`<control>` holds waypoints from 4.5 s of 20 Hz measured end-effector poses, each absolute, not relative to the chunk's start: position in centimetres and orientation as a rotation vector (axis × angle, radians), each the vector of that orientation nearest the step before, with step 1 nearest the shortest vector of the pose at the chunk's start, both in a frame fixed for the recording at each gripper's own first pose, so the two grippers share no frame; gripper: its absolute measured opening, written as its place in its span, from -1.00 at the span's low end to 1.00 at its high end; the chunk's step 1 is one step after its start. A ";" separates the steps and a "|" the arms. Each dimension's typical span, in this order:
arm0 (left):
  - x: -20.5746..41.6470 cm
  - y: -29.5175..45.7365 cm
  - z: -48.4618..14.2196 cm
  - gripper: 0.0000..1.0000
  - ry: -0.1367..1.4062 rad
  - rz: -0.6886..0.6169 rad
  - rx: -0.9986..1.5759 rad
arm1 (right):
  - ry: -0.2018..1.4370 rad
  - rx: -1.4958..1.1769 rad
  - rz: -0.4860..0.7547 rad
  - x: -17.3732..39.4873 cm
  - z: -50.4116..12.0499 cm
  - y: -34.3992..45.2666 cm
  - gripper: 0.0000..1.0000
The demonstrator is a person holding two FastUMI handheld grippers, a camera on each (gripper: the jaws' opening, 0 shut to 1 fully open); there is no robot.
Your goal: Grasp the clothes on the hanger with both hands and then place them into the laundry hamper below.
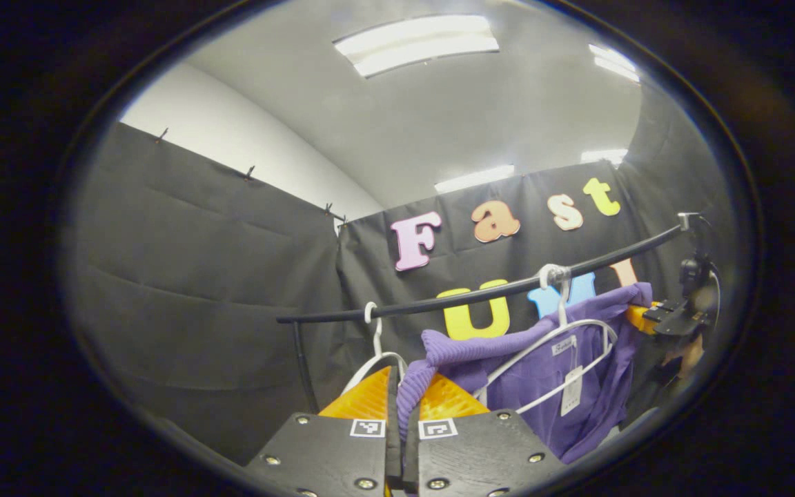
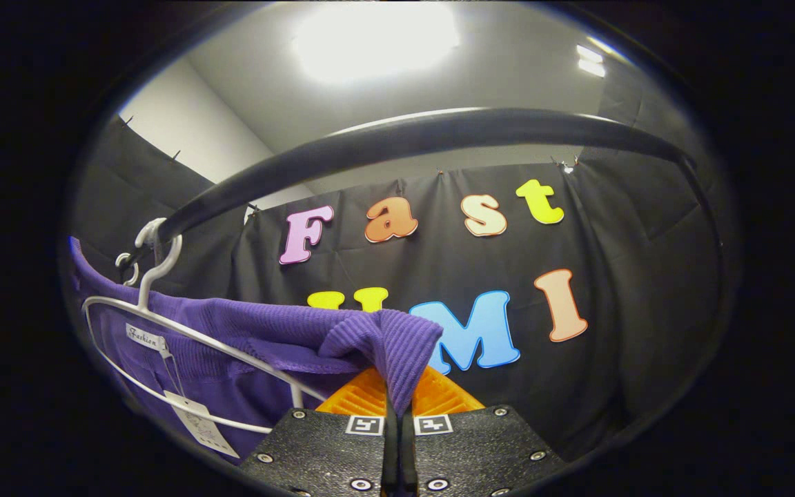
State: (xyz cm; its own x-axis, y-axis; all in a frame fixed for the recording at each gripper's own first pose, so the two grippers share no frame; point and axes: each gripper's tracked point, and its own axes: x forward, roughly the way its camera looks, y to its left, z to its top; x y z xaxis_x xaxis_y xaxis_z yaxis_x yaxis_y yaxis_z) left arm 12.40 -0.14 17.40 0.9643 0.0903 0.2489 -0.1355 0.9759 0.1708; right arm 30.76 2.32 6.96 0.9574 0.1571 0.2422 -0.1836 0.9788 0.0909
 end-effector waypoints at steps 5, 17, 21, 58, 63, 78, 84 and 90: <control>14.4 1.5 18.6 -0.95 -0.228 0.085 0.172 | -0.183 0.180 0.208 32.9 4.5 3.2 -0.96; 19.4 1.9 14.1 -0.85 -0.078 -0.006 0.147 | 0.136 0.364 0.343 36.8 -6.0 6.2 -0.95; 18.3 2.8 12.6 -0.95 -0.066 -0.003 0.134 | 0.193 0.286 0.363 34.7 -8.8 7.2 -0.96; 3.4 -6.8 -3.9 -0.95 0.118 -0.338 -0.102 | 0.222 0.270 0.399 6.1 -6.1 11.0 -0.95; 1.3 -9.4 -9.1 -0.94 0.192 -0.396 -0.116 | 0.258 0.149 0.405 3.2 -10.5 12.6 -0.95; -2.5 -10.1 -21.9 -0.94 0.409 -0.428 -0.074 | 0.472 0.042 0.330 -2.6 -23.2 11.3 -0.95; -4.5 -9.0 -29.0 -0.94 0.539 -0.416 -0.033 | 0.584 -0.011 0.288 -3.9 -29.7 9.8 -0.95; -4.8 -7.0 -35.1 -0.94 0.664 -0.371 0.011 | 0.723 -0.085 0.291 -5.6 -36.7 10.0 -0.95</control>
